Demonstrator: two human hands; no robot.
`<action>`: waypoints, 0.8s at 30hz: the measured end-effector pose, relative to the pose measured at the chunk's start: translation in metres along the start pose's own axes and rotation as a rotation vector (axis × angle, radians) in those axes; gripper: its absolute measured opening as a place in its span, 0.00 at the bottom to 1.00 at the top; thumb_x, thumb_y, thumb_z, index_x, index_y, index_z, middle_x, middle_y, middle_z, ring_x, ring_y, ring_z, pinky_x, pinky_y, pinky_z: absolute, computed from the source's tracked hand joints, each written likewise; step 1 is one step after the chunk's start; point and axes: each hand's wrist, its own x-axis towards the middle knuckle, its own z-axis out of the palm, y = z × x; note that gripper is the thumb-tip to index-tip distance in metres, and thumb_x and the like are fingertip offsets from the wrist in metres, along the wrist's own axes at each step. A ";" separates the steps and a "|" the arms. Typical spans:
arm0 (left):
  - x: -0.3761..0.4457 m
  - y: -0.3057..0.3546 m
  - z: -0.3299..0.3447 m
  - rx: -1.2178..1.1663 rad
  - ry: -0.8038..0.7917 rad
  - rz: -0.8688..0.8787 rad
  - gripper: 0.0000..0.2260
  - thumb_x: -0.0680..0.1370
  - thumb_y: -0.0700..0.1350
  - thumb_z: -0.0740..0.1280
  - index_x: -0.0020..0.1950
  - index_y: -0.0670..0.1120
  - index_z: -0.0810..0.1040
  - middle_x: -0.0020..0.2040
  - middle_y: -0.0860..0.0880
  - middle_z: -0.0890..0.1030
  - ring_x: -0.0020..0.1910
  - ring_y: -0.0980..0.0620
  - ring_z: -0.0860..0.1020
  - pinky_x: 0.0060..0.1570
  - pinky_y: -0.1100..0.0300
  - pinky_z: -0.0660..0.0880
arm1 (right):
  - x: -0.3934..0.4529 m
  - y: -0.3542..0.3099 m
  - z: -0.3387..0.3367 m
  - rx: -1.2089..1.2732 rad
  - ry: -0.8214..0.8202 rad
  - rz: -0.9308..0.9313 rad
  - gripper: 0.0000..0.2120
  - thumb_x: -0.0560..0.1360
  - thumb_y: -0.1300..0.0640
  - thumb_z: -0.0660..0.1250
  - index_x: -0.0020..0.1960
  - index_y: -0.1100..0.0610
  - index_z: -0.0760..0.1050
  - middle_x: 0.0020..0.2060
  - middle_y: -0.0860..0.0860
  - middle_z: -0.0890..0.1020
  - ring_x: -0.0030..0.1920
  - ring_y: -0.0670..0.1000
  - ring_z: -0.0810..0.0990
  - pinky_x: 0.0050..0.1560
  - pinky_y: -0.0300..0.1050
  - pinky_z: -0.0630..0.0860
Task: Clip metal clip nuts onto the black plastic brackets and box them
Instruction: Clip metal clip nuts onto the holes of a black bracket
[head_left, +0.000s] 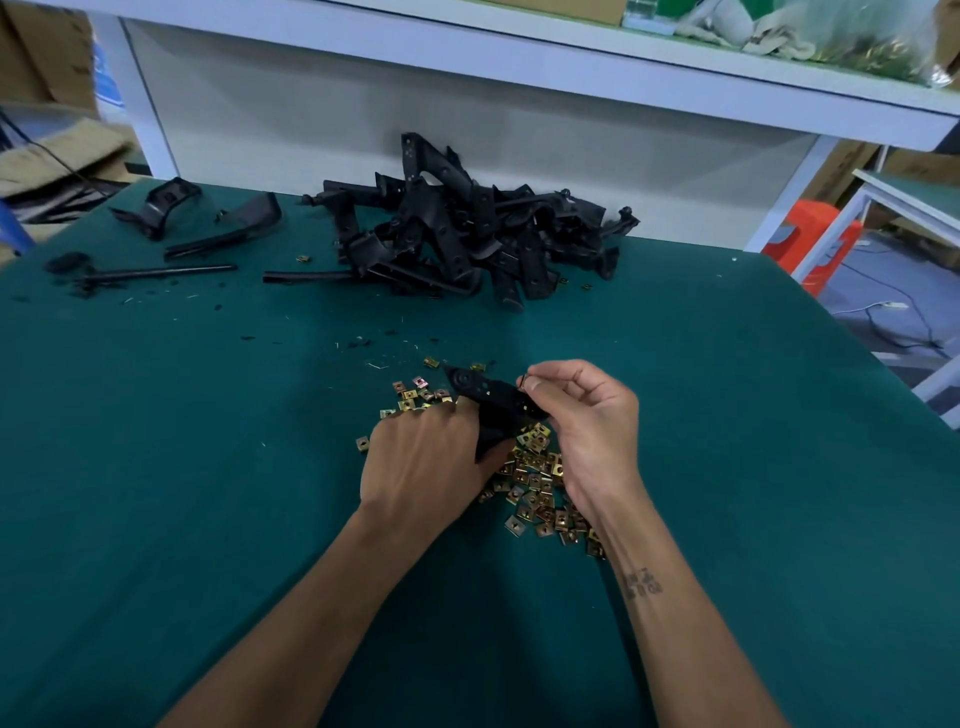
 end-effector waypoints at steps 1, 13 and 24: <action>-0.001 0.000 0.000 0.001 0.001 0.001 0.22 0.73 0.67 0.70 0.38 0.49 0.76 0.31 0.49 0.81 0.26 0.45 0.80 0.27 0.61 0.60 | 0.000 0.000 0.000 -0.006 0.000 0.004 0.10 0.73 0.72 0.74 0.42 0.57 0.85 0.40 0.57 0.86 0.45 0.53 0.85 0.54 0.48 0.81; -0.001 0.000 -0.002 -0.011 -0.060 -0.007 0.23 0.75 0.68 0.67 0.39 0.48 0.75 0.32 0.48 0.81 0.26 0.44 0.80 0.27 0.60 0.60 | -0.001 0.001 -0.005 0.003 -0.063 0.041 0.13 0.72 0.73 0.74 0.40 0.56 0.87 0.39 0.56 0.87 0.44 0.52 0.86 0.54 0.46 0.82; -0.003 -0.001 0.005 -0.139 -0.105 0.000 0.28 0.78 0.71 0.52 0.47 0.49 0.76 0.41 0.48 0.84 0.35 0.44 0.83 0.31 0.57 0.67 | 0.006 0.002 -0.022 -0.030 -0.202 0.006 0.11 0.71 0.62 0.65 0.36 0.59 0.85 0.40 0.59 0.86 0.45 0.54 0.83 0.50 0.51 0.77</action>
